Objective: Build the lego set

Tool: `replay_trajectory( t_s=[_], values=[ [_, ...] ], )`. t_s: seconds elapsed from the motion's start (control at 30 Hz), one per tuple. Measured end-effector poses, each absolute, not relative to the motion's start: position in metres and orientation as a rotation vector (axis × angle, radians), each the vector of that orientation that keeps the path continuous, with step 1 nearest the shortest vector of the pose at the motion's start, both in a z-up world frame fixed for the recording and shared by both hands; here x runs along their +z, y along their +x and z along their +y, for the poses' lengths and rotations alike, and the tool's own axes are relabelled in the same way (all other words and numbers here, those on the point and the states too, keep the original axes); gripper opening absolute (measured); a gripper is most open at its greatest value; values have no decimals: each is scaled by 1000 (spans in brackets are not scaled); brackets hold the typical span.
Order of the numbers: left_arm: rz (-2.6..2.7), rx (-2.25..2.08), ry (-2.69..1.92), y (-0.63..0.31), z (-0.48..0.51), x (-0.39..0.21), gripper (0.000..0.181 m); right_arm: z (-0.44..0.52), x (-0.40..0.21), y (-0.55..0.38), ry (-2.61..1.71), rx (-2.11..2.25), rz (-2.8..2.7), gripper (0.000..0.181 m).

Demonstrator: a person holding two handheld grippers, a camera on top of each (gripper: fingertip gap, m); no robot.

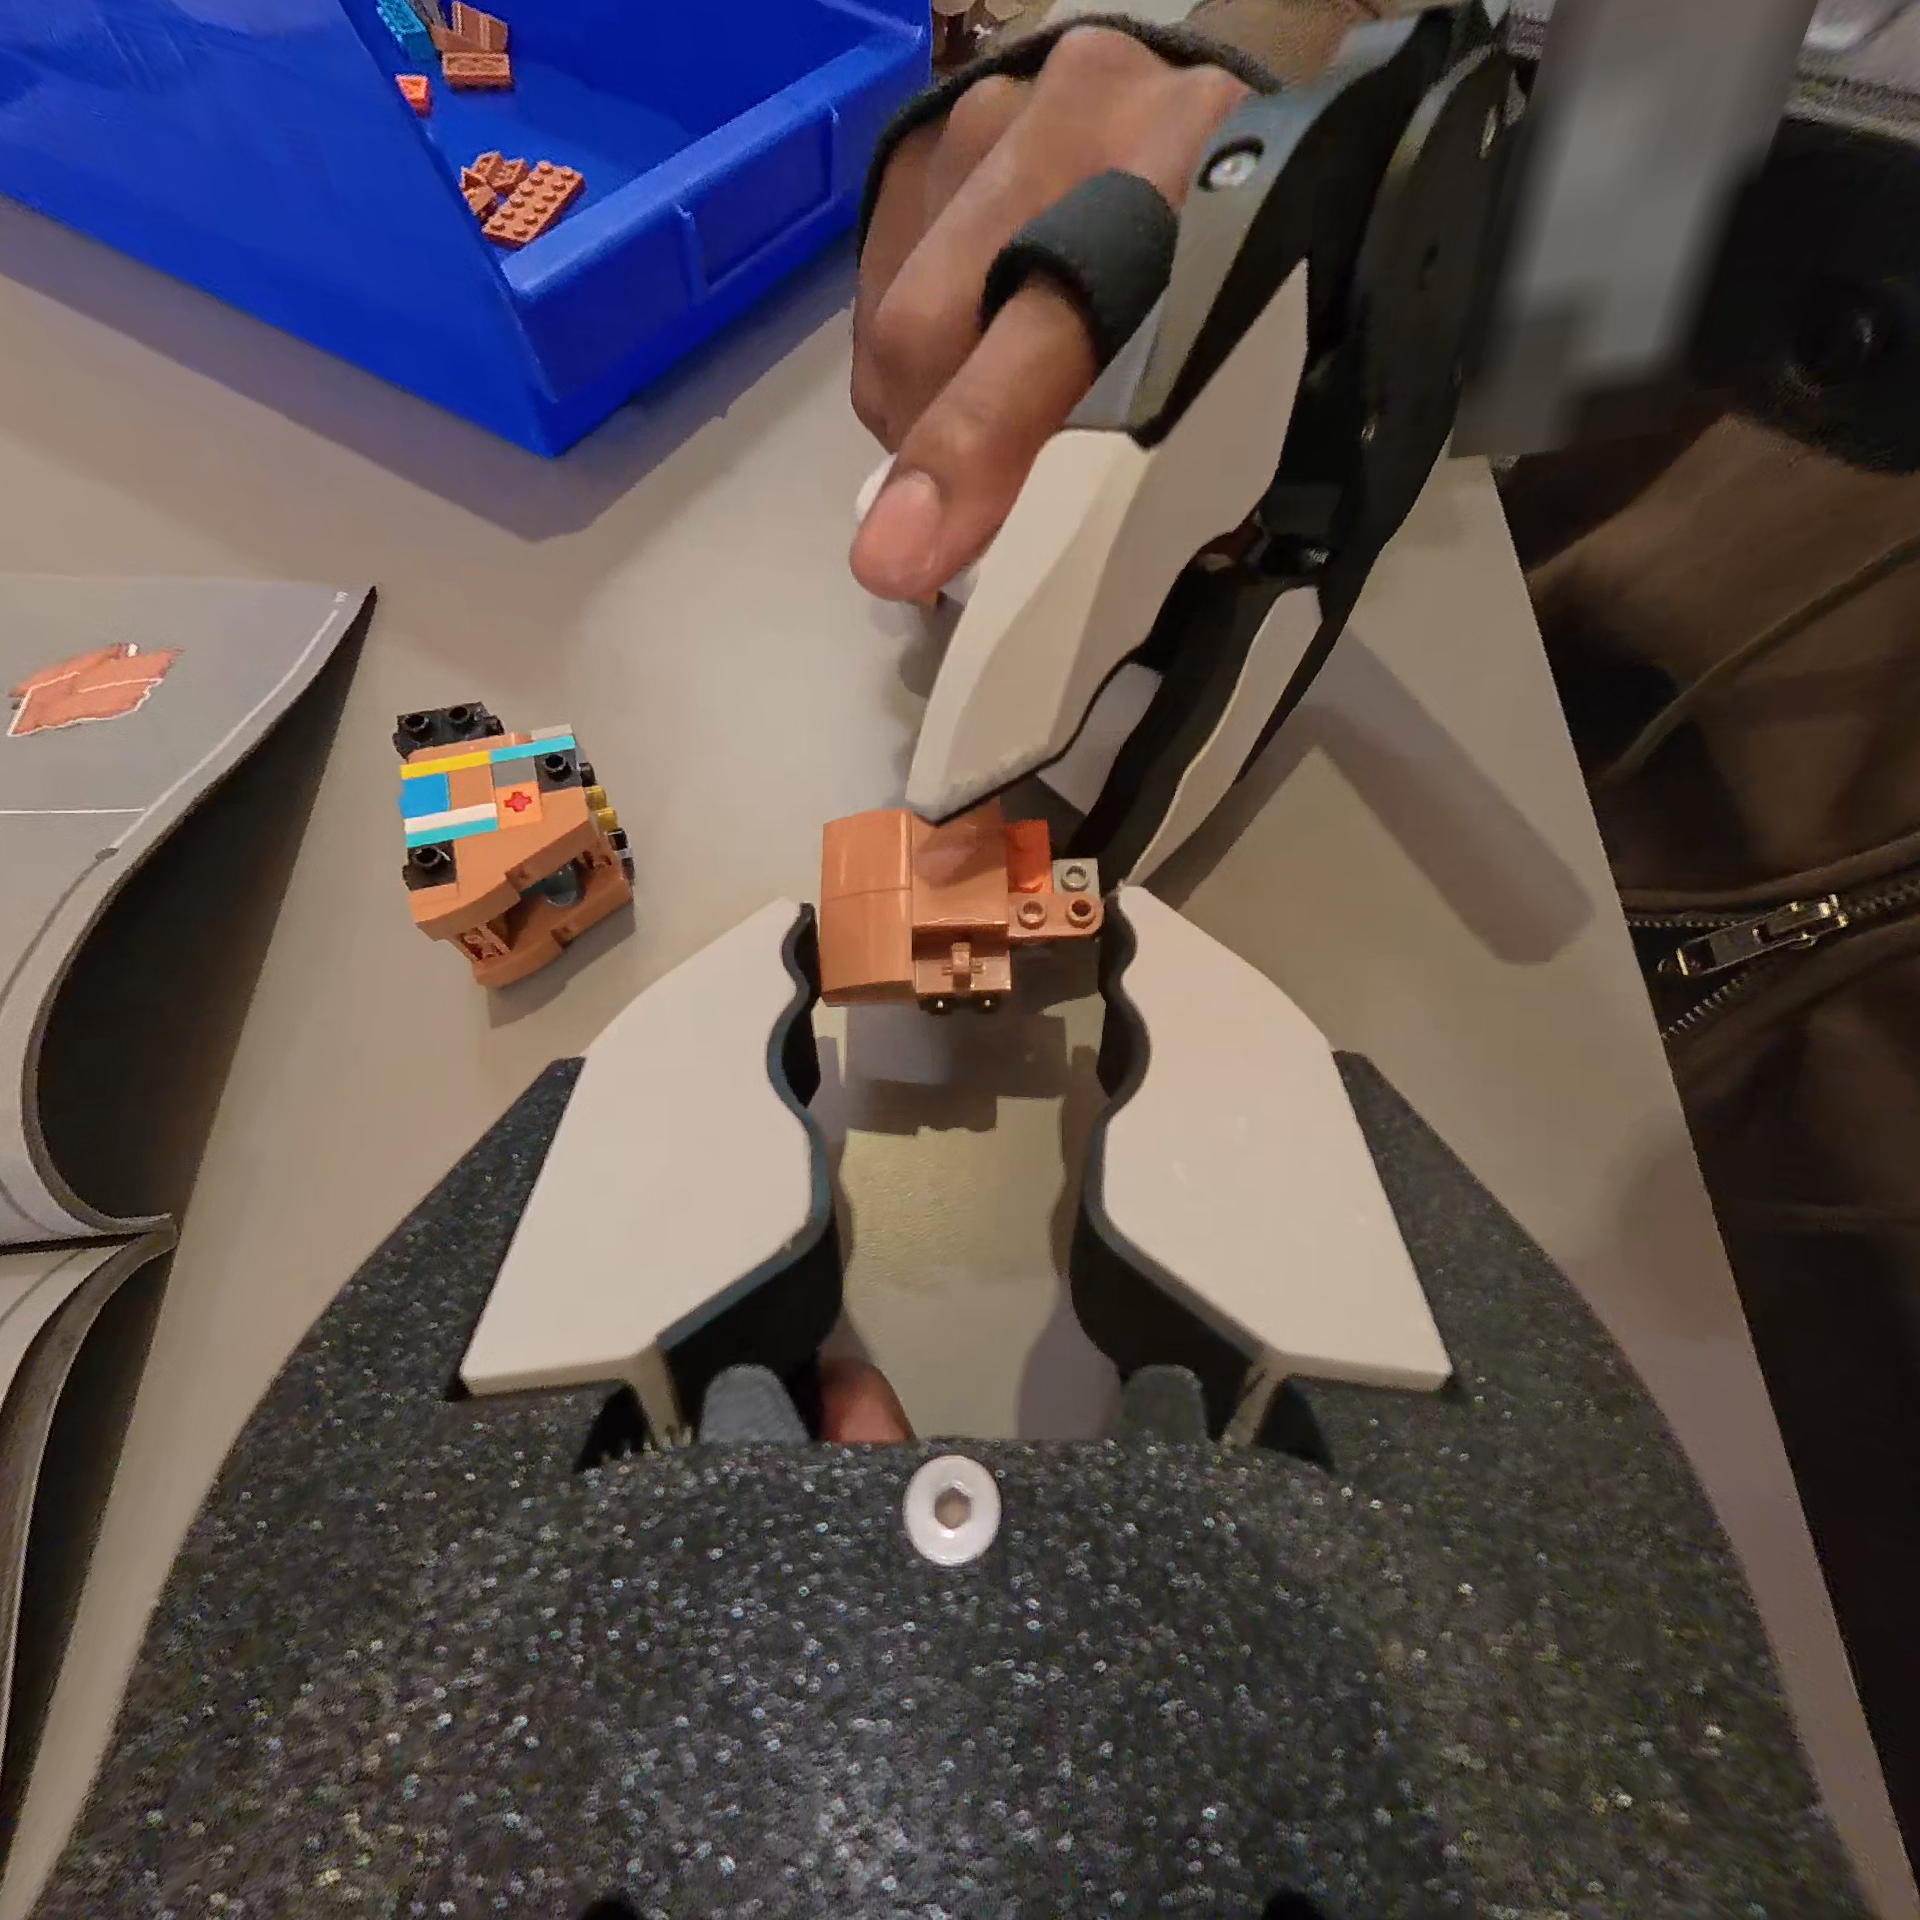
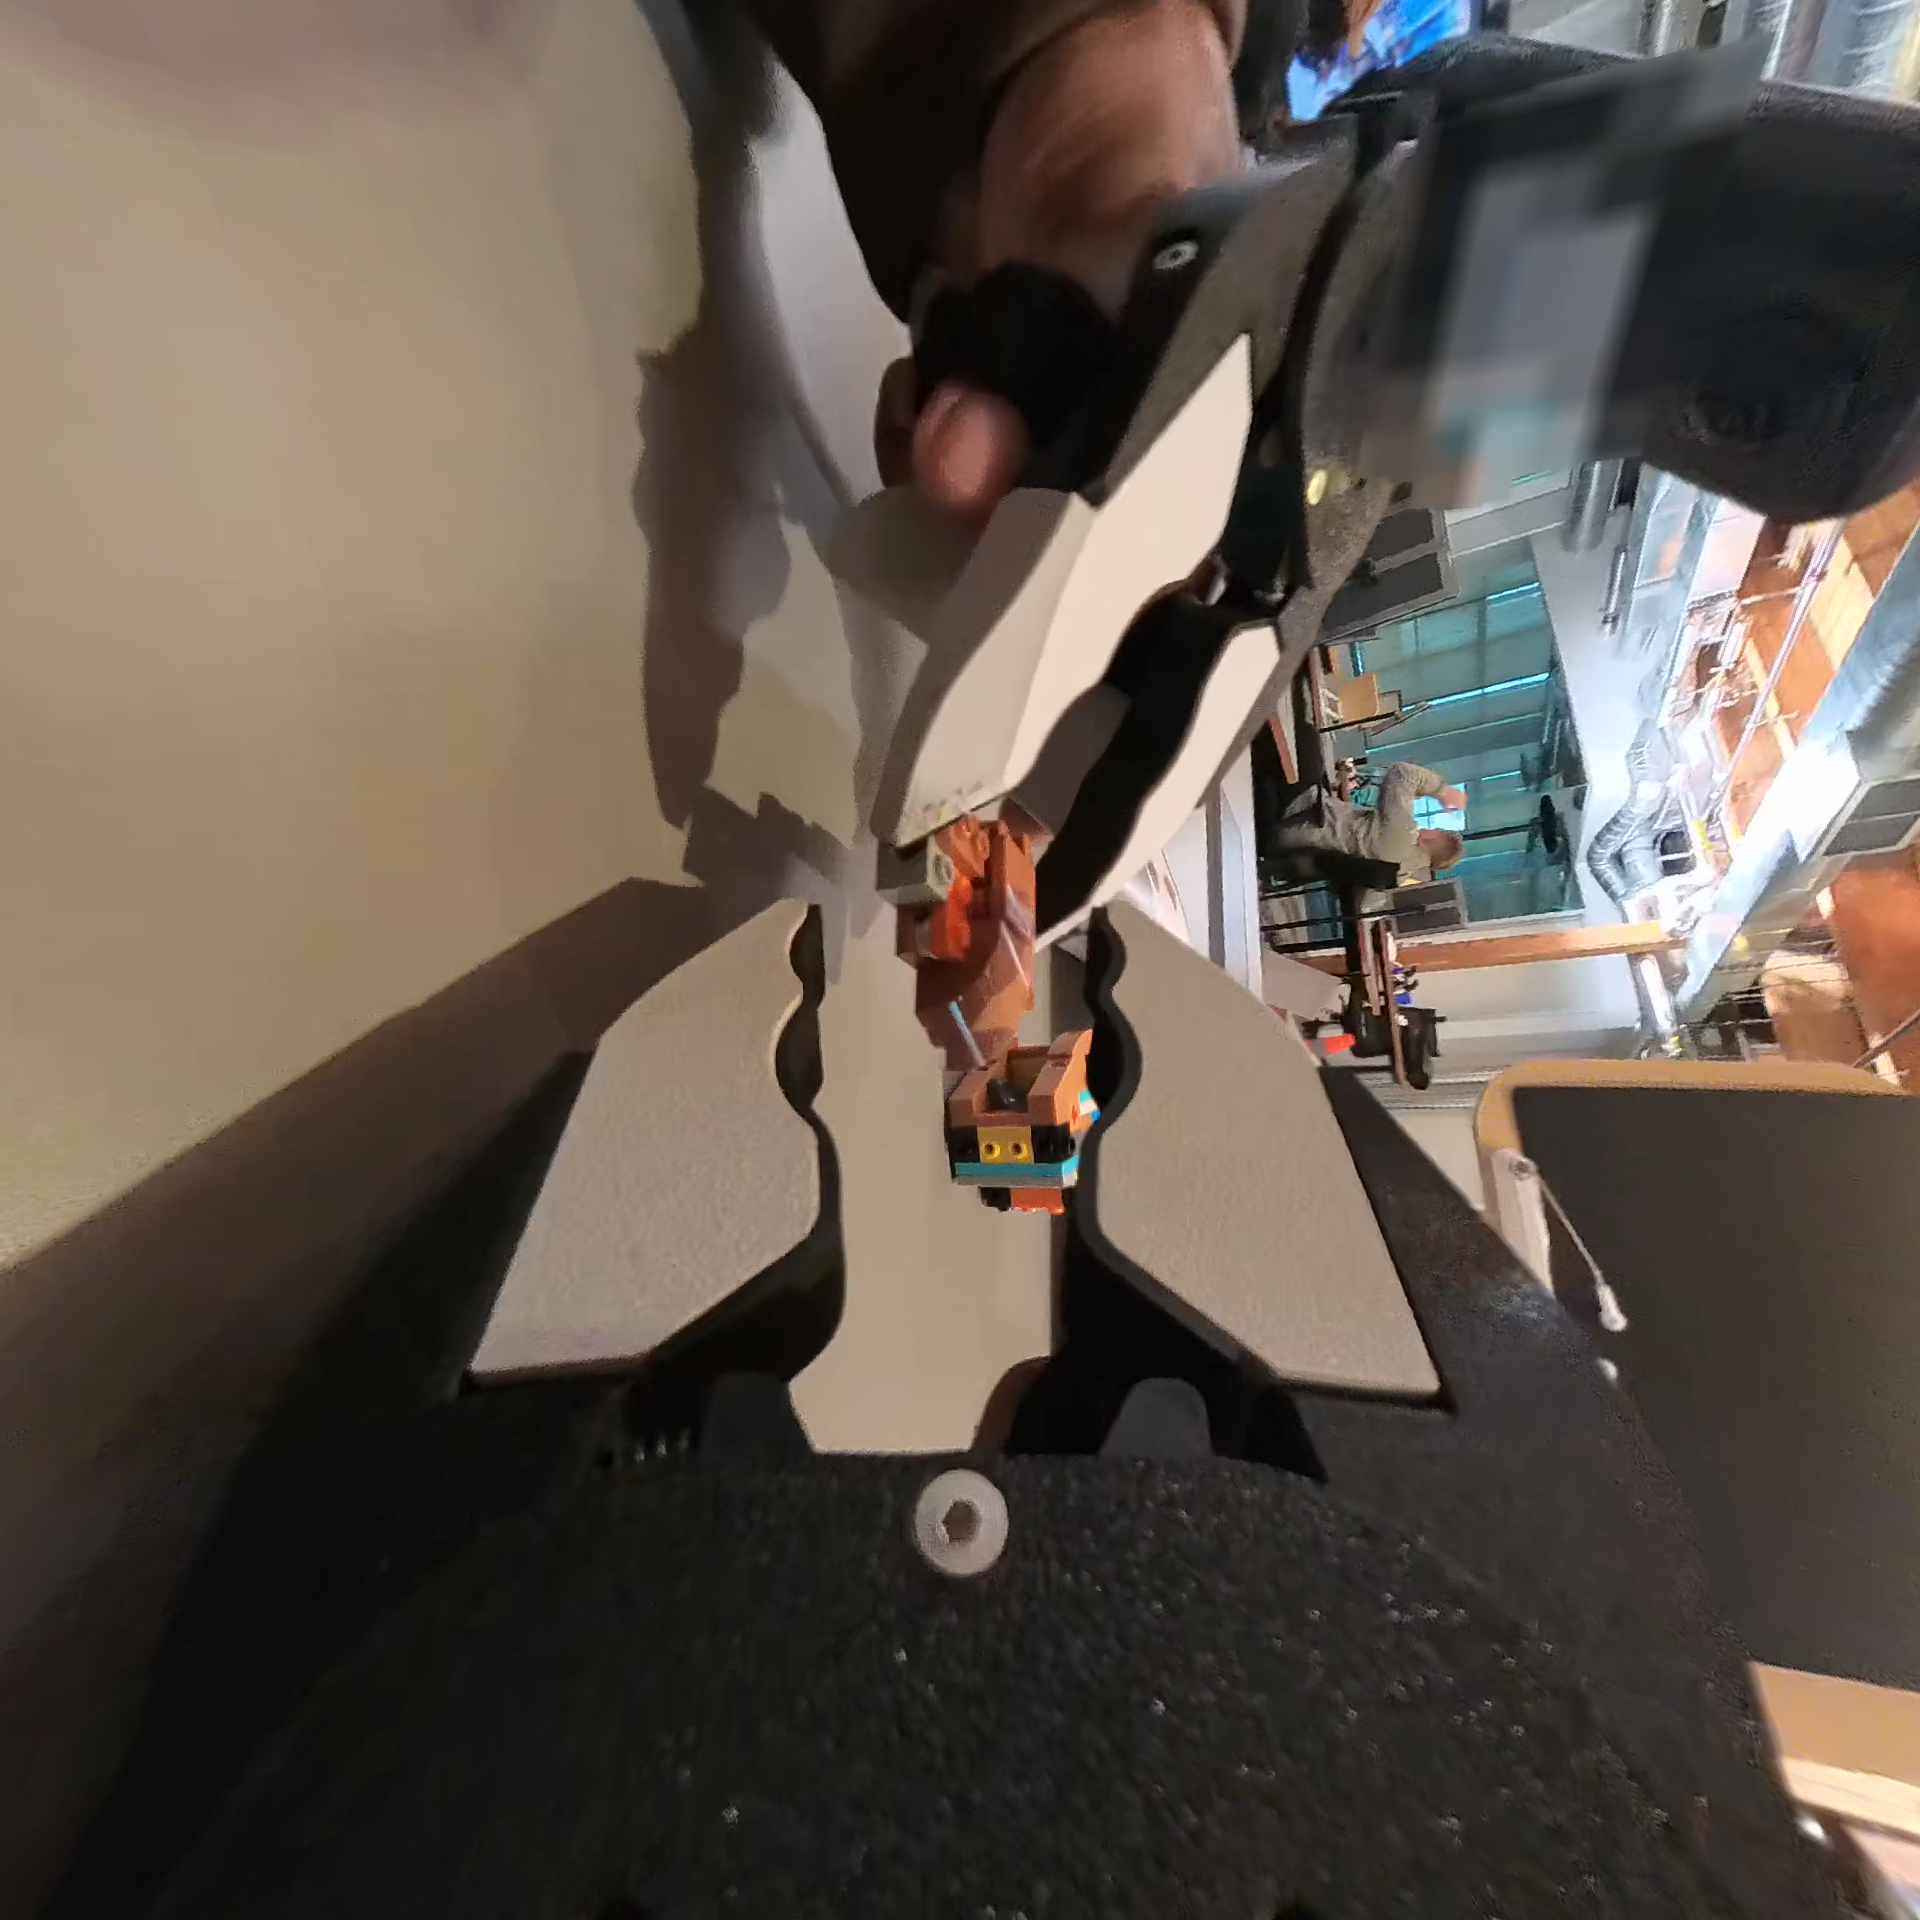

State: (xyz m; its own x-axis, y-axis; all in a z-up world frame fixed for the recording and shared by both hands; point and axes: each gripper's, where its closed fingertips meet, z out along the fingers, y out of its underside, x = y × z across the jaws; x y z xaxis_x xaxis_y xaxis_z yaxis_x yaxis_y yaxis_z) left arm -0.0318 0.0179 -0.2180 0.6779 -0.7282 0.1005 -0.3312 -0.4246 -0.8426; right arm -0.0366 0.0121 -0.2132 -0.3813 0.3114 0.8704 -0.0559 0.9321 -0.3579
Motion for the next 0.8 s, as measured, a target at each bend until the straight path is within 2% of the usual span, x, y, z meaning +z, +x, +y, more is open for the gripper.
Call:
replay_trajectory(
  t_s=[0.33, 0.5, 0.8],
  values=[
    [797, -639, -2017, -29, 16, -214, 52, 9, -213, -43, -109, 288, -1875, 44],
    [785, -679, -1997, -26, 15, -210, 52, 12, -207, -45, -101, 259, -1822, 22],
    [780, -738, -2005, -22, 13, -210, 52, 10, -206, -43, -68, 254, -1835, 20]
  ],
)
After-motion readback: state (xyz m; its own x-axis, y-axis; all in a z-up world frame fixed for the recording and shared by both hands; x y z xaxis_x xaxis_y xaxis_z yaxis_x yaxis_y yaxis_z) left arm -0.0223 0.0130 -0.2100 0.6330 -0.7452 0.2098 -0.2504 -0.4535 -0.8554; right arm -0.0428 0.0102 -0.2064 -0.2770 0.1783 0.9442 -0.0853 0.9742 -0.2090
